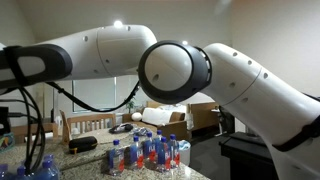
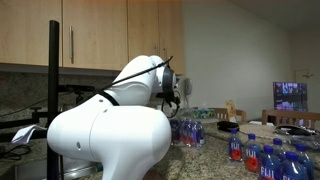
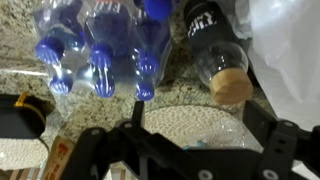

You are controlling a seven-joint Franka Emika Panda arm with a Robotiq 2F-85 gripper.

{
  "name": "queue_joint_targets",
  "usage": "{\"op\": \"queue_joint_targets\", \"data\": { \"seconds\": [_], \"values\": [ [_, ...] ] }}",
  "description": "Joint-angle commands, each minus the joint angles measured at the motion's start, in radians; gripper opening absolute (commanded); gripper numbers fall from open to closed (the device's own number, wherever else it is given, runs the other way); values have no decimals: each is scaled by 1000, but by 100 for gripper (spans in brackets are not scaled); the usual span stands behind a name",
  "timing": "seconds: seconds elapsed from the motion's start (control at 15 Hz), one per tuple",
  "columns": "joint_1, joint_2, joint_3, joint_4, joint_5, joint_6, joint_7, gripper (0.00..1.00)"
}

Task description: Arrange some of the bottle on the counter

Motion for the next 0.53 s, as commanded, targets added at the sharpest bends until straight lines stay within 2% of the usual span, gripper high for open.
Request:
{"op": "queue_joint_targets", "data": {
  "seconds": [0.0,0.2,0.47],
  "values": [
    [-30,-146,50,-236,52,-38,-1,100],
    [-14,-204,36,-338,25,-77,57,100],
    [-12,-219,2,-437,-1,6,213,100]
  ]
}}
